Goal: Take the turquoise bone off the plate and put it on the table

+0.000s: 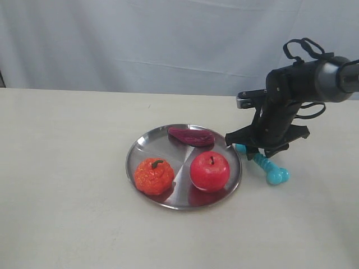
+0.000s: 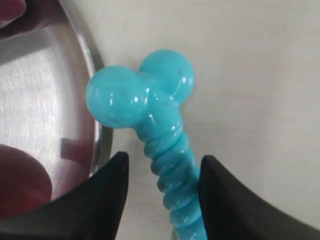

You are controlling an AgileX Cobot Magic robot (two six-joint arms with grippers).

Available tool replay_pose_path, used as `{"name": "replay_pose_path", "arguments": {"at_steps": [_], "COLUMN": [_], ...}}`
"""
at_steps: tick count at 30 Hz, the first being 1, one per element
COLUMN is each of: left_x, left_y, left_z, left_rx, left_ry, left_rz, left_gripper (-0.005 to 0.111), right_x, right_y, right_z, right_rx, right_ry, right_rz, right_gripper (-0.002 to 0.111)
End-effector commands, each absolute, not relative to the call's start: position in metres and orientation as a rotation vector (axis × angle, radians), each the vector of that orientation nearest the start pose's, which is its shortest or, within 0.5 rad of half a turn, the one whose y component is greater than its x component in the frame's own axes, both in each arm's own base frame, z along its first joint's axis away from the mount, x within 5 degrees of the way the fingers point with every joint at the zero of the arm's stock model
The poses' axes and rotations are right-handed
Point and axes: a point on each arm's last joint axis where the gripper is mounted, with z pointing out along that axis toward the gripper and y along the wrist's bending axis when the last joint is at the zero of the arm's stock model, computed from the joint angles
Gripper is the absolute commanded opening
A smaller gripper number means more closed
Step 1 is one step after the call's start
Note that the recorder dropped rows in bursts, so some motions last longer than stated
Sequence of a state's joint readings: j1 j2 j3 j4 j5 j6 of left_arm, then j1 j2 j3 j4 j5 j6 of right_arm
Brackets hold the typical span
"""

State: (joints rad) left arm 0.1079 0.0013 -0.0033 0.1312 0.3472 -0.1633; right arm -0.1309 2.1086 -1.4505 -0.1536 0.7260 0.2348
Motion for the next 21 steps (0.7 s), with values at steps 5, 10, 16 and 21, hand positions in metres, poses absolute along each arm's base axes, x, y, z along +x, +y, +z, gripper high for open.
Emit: {"name": "replay_pose_path", "arguments": {"at_steps": [5, 10, 16, 21], "left_x": [0.0528, 0.0528, 0.0528, 0.0528], "left_y": [0.0094, 0.0094, 0.0094, 0.0094], "left_z": [0.1824, 0.1824, 0.1824, 0.1824], "left_rx": [-0.16, -0.16, -0.16, -0.16], "left_ry": [1.818, 1.818, 1.818, 1.818], "left_rz": [0.083, 0.083, 0.083, 0.083], "left_gripper": [0.0, 0.0, 0.0, 0.0], "right_x": [0.4191, 0.4189, 0.4188, 0.4187], "right_y": [-0.0678, -0.0682, -0.0684, -0.0684], "right_z": [0.1555, 0.1564, 0.1564, 0.1564], "right_rx": [0.386, 0.38, 0.374, 0.353], "right_ry": [2.808, 2.808, 2.809, 2.814], "right_rz": [-0.156, -0.164, -0.168, -0.172], "right_gripper": [0.043, 0.043, 0.043, 0.043]}}
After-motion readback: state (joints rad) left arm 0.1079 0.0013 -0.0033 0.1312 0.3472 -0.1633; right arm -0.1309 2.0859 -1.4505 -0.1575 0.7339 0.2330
